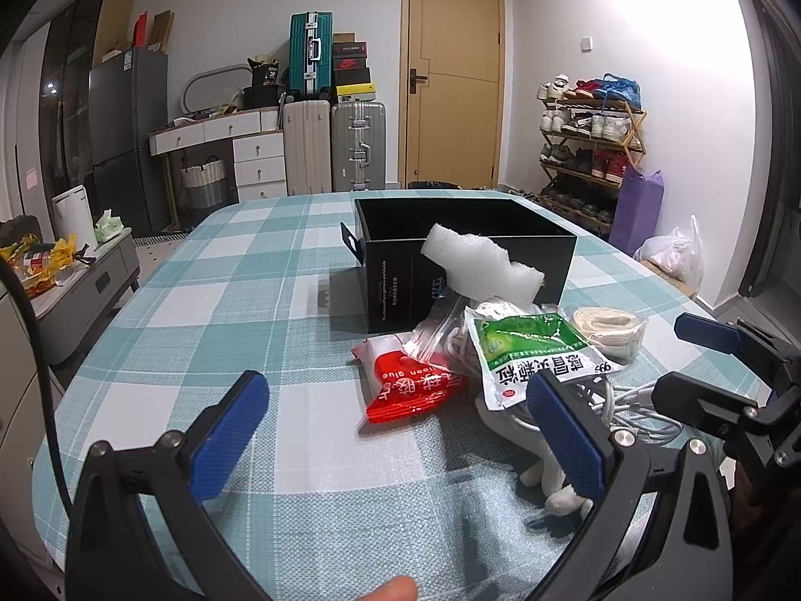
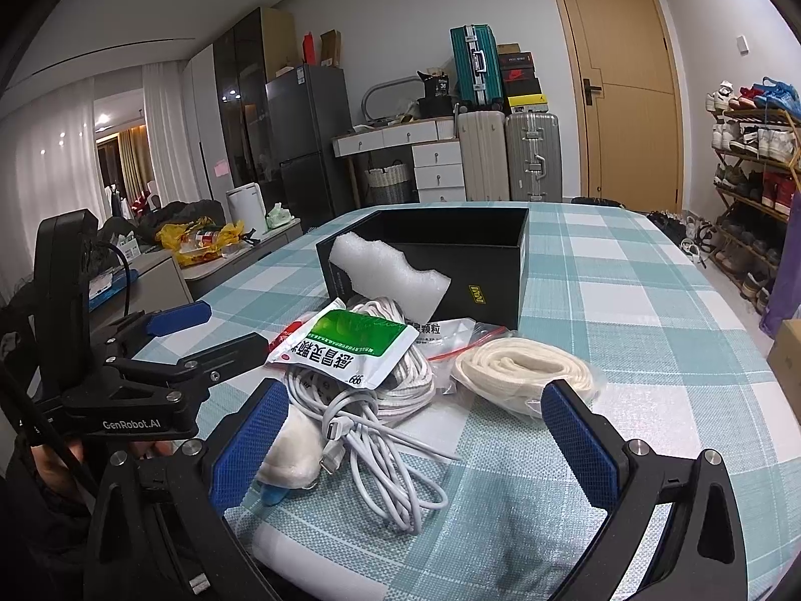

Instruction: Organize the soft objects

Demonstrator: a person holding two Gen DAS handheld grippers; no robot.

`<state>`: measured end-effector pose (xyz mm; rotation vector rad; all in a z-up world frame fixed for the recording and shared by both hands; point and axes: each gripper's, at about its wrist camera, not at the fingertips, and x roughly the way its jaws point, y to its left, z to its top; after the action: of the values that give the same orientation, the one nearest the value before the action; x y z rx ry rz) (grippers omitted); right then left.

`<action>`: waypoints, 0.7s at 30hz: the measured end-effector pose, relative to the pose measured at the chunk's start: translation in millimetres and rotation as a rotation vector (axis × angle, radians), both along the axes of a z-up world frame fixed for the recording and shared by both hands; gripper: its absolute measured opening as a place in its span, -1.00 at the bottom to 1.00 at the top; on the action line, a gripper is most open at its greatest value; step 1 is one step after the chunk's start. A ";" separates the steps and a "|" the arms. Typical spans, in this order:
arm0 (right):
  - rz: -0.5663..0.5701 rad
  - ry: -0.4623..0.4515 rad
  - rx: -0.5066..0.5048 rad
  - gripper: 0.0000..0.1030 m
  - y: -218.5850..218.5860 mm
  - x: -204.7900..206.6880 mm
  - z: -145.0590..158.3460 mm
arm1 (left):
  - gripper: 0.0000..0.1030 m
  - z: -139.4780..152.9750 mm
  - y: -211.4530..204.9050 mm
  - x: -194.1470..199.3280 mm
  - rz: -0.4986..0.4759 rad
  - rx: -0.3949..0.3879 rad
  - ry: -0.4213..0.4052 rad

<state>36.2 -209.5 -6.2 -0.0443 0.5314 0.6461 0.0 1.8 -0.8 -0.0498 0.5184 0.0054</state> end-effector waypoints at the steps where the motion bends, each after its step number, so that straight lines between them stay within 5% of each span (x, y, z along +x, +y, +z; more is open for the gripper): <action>1: -0.001 0.001 0.001 0.99 0.0 0.5 -0.9 | 1.00 0.0 -0.1 0.0 0.000 0.000 0.000; 21: -0.018 0.018 -0.018 0.99 -0.5 4.2 -3.8 | 1.00 0.4 -0.1 -0.4 0.000 0.005 0.001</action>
<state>40.4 -210.0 -10.0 -0.0506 0.5542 0.6250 -0.4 1.6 -0.4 -0.0448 0.5197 0.0066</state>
